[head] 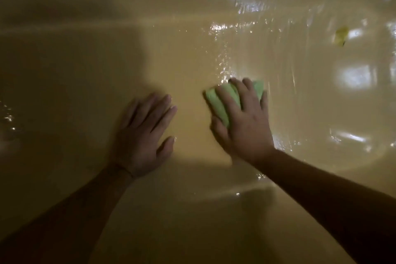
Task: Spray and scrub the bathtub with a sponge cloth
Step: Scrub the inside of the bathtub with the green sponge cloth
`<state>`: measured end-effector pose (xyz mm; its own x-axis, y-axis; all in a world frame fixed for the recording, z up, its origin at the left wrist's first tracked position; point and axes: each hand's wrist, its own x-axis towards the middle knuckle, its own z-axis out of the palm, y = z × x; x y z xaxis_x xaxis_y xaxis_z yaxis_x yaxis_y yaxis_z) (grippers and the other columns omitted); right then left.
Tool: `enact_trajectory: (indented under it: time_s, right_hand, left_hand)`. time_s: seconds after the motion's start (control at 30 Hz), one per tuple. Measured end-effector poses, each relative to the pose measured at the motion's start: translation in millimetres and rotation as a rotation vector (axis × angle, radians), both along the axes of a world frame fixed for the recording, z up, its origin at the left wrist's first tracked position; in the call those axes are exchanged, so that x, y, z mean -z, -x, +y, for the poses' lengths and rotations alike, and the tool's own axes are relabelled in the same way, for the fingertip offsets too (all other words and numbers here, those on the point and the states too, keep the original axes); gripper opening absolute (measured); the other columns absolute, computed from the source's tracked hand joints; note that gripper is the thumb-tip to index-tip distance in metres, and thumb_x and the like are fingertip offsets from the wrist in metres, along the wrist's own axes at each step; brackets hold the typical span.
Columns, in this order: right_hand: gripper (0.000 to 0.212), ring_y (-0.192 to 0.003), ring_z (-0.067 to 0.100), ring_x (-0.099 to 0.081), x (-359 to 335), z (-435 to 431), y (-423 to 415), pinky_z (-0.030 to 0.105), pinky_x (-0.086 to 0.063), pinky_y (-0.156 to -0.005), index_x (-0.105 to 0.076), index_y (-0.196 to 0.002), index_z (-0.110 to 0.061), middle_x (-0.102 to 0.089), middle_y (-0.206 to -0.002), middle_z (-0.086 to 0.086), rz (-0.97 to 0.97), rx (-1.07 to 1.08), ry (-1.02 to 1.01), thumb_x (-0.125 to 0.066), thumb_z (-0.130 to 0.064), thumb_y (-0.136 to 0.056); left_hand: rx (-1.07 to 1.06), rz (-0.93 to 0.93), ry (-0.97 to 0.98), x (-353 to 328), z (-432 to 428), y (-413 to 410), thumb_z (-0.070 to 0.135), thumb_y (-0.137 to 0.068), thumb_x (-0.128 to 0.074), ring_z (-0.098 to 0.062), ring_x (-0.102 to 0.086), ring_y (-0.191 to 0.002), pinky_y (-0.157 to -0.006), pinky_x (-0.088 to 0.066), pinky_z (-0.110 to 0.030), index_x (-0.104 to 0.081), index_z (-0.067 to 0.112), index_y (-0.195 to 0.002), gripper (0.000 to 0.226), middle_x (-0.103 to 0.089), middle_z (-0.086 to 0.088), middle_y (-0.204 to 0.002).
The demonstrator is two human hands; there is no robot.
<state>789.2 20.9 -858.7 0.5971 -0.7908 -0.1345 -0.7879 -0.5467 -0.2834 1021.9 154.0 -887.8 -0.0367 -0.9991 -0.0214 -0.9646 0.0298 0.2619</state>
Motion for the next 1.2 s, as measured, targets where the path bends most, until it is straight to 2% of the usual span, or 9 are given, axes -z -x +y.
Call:
enact_trajectory:
  time_s: [0.17,0.27,0.4,0.5,0.63,0.77,1.03,1.13,1.2]
  right_hand:
    - [0.069,-0.156,0.038,-0.016,5,-78,-72,0.068,-0.016,-0.121,-0.034,-0.158,-0.026,-0.025,-0.167,0.013,-0.027,0.013,0.107,-0.052,-0.051,-0.096]
    - [0.068,-0.156,0.037,-0.017,3,-19,-29,0.065,-0.017,-0.121,-0.040,-0.157,-0.022,-0.028,-0.166,0.014,-0.061,-0.059,0.060,-0.058,-0.045,-0.095]
    - [0.068,-0.155,0.043,-0.020,-9,80,46,0.074,-0.023,-0.113,-0.044,-0.153,-0.021,-0.032,-0.164,0.020,0.011,-0.332,-0.061,-0.065,-0.039,-0.091]
    - [0.065,-0.151,0.046,-0.029,-5,65,43,0.074,-0.024,-0.113,-0.044,-0.150,-0.021,-0.039,-0.159,0.022,-0.014,-0.496,-0.036,-0.065,-0.041,-0.092]
    - [0.068,-0.148,0.046,-0.034,17,-27,-42,0.069,-0.027,-0.114,-0.042,-0.150,-0.021,-0.042,-0.156,0.023,-0.102,-0.253,0.118,-0.063,-0.040,-0.088]
    - [0.066,-0.156,0.039,-0.016,12,-84,-114,0.065,-0.013,-0.124,-0.035,-0.158,-0.023,-0.025,-0.166,0.015,-0.086,0.060,0.175,-0.051,-0.046,-0.098]
    - [0.073,-0.154,0.044,-0.020,-3,92,13,0.074,-0.023,-0.114,-0.039,-0.154,-0.021,-0.030,-0.163,0.021,0.024,-0.424,-0.042,-0.067,-0.040,-0.090]
    - [0.069,-0.152,0.045,-0.027,1,72,-3,0.076,-0.023,-0.113,-0.039,-0.153,-0.020,-0.037,-0.160,0.022,0.007,-0.509,-0.034,-0.063,-0.042,-0.092]
    - [0.063,-0.151,0.045,-0.028,8,21,-48,0.075,-0.023,-0.113,-0.040,-0.152,-0.019,-0.038,-0.159,0.022,-0.028,-0.363,0.032,-0.053,-0.044,-0.095]
  left_hand:
    - [-0.136,0.008,-0.059,-7,38,-18,0.045,-0.092,-0.052,-0.034,-0.031,-0.155,-0.126,-0.021,-0.057,-0.051,0.016,-0.154,0.068,-0.038,-0.006,-0.166]
    - [-0.181,-0.010,-0.050,-5,38,-30,0.046,-0.092,-0.050,-0.035,-0.031,-0.154,-0.124,-0.022,-0.060,-0.052,0.014,-0.153,0.068,-0.038,-0.008,-0.166]
    - [-0.122,-0.004,-0.013,-1,30,-45,0.046,-0.090,-0.052,-0.035,-0.034,-0.153,-0.124,-0.023,-0.060,-0.052,0.016,-0.152,0.069,-0.042,-0.006,-0.163]
    - [-0.107,-0.001,-0.003,1,24,-53,0.045,-0.090,-0.053,-0.033,-0.034,-0.153,-0.124,-0.023,-0.060,-0.051,0.019,-0.153,0.068,-0.043,-0.004,-0.163]
    - [-0.124,-0.034,0.006,2,21,-66,0.045,-0.090,-0.052,-0.032,-0.033,-0.154,-0.124,-0.021,-0.061,-0.049,0.020,-0.155,0.069,-0.041,-0.002,-0.165]
    - [-0.123,-0.037,0.039,3,18,-81,0.045,-0.089,-0.054,-0.034,-0.033,-0.154,-0.124,-0.021,-0.062,-0.050,0.018,-0.154,0.071,-0.040,-0.004,-0.165]
    - [-0.106,-0.007,0.035,5,12,-102,0.048,-0.090,-0.054,-0.029,-0.025,-0.158,-0.127,-0.016,-0.054,-0.047,0.022,-0.155,0.071,-0.036,0.003,-0.167]
    - [-0.054,-0.025,0.068,6,6,-123,0.045,-0.091,-0.055,-0.030,-0.028,-0.157,-0.126,-0.018,-0.055,-0.049,0.020,-0.154,0.068,-0.038,0.001,-0.166]
    - [-0.051,-0.040,0.088,7,5,-129,0.044,-0.091,-0.056,-0.030,-0.028,-0.156,-0.126,-0.018,-0.054,-0.049,0.019,-0.154,0.069,-0.038,-0.001,-0.166]
